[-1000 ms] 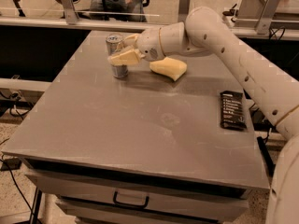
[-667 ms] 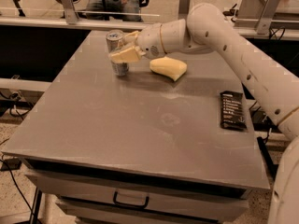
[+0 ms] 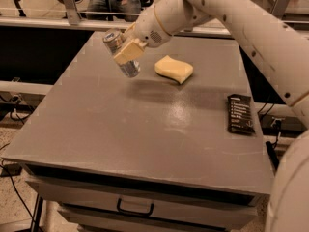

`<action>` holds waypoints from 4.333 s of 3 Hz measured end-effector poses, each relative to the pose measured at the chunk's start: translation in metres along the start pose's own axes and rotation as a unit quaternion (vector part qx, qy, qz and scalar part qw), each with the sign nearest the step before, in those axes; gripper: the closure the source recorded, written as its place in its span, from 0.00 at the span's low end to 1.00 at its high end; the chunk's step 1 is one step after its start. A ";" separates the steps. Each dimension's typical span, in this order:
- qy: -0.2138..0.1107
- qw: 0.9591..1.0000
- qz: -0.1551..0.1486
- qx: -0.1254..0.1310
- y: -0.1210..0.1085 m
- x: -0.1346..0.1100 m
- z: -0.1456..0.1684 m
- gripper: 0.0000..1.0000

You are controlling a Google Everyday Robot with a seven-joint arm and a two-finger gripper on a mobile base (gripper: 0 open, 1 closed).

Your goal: Knock redbull can over

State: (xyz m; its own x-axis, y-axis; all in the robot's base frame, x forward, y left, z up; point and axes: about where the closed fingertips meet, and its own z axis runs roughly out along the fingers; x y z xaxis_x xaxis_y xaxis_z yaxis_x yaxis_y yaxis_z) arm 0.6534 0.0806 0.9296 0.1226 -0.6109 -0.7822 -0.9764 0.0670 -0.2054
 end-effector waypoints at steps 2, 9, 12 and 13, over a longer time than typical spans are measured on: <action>0.137 0.988 0.033 -0.061 0.049 0.007 -0.016 1.00; 0.324 0.935 0.128 -0.063 0.100 0.096 -0.056 0.48; 0.310 0.939 0.145 -0.030 0.101 0.117 -0.071 0.34; 0.290 0.947 0.137 0.021 0.094 0.103 -0.110 0.04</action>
Offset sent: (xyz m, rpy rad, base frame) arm -0.0727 -0.0264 -0.0078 -0.3622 0.2138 -0.0227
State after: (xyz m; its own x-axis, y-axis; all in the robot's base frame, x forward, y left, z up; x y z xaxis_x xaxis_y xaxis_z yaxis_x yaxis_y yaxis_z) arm 0.5550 -0.0630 0.8945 -0.2641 -0.8958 -0.3574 -0.9479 0.3094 -0.0752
